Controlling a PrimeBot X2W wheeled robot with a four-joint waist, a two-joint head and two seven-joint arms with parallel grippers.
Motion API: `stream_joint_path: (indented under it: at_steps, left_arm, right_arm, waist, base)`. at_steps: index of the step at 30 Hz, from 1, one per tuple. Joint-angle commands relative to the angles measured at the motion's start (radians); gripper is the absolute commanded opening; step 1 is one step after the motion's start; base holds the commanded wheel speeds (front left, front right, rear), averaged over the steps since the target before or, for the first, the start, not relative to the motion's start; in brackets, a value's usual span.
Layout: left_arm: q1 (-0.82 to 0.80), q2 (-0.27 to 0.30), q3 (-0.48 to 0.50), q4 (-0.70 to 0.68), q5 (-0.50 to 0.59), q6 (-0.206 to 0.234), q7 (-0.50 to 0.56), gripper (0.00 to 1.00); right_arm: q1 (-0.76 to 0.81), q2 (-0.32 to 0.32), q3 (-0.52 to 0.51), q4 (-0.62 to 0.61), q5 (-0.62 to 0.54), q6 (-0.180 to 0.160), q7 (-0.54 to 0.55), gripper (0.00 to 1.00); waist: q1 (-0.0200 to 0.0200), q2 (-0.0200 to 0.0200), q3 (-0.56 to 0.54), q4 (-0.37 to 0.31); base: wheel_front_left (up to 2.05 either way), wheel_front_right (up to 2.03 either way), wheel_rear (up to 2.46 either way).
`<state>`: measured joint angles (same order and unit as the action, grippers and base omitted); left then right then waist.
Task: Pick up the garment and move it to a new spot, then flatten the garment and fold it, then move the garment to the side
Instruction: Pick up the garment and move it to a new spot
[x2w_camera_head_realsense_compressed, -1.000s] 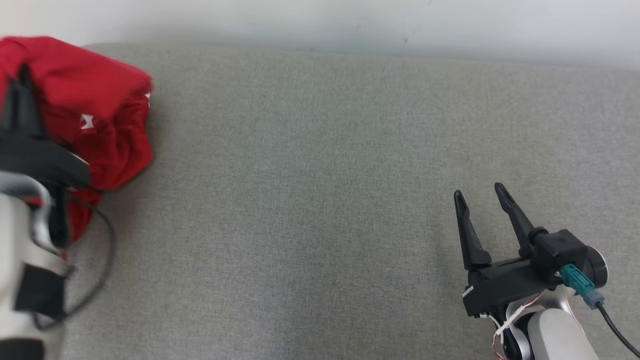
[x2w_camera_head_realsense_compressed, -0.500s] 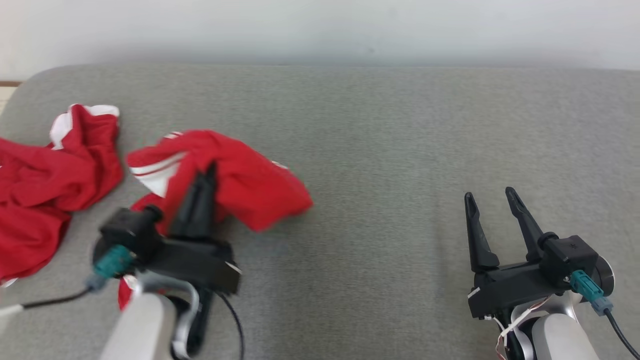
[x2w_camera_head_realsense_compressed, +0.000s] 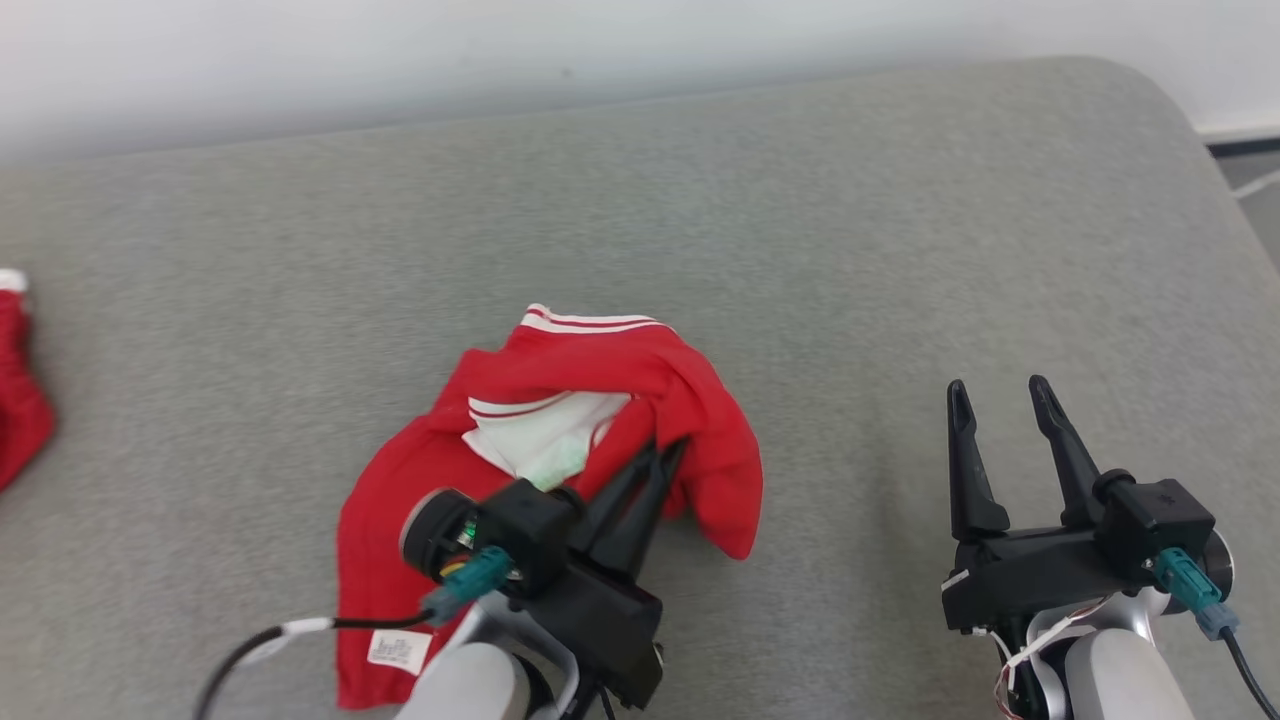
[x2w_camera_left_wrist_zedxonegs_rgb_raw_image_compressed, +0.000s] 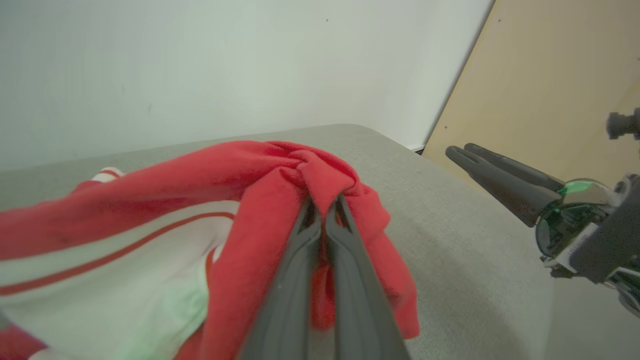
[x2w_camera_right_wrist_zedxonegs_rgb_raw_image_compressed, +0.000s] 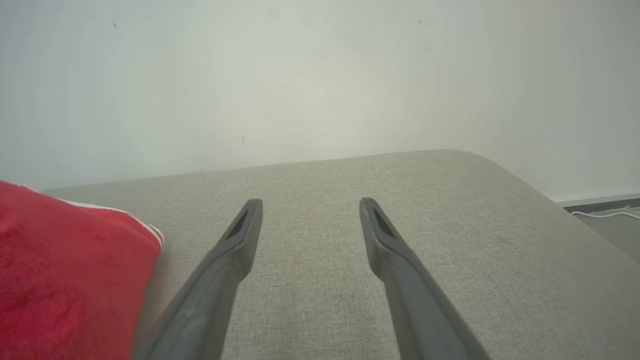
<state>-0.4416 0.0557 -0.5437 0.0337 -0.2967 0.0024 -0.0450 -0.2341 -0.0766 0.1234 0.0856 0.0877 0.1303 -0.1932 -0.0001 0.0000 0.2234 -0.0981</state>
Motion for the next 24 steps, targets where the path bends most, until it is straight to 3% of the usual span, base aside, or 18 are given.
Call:
stream_joint_path:
  at_steps: [1,11,12,13,14,24]
  left_arm:
    - [-0.014,0.002,-0.013,0.026,0.016,-0.001,-0.003,0.0]
    - [-0.013,-0.002,-0.095,0.212,-0.011,-0.036,-0.028,0.0]
    - [-0.012,-0.002,-0.099,0.215,-0.013,-0.034,-0.034,0.4]
    - [-0.009,-0.003,-0.104,0.217,-0.016,-0.036,-0.038,0.92]
    - [-0.005,-0.003,-0.108,0.214,-0.016,-0.036,-0.042,1.0]
    - [0.077,0.05,-0.075,0.096,-0.042,0.011,-0.027,1.0]
  right_arm:
    - [0.009,0.005,-0.002,0.006,0.004,0.001,-0.007,1.0]
    - [0.043,0.022,-0.027,0.04,0.02,0.001,-0.026,1.0]
    - [0.045,0.022,-0.03,0.043,0.019,0.001,-0.026,1.0]
    - [0.047,0.022,-0.033,0.045,0.021,0.001,-0.026,1.0]
    - [0.048,0.023,-0.033,0.046,0.021,0.001,-0.025,1.0]
    - [0.077,0.025,-0.039,0.043,0.013,0.001,-0.011,1.0]
  waist:
    - [0.0001,0.0,0.035,-0.065]
    - [0.0001,0.0,0.031,-0.076]
    - [0.0001,0.0,0.025,-0.071]
    - [0.0001,0.0,0.018,-0.066]
    - [0.0001,0.0,0.012,-0.062]
    - [0.0001,0.0,-0.06,-0.015]
  base:
    - [0.0,0.0,0.0]
    - [0.0,0.0,0.0]
    - [0.0,0.0,0.0]
    - [0.0,0.0,0.0]
    - [0.0,0.0,0.0]
    - [0.0,0.0,0.0]
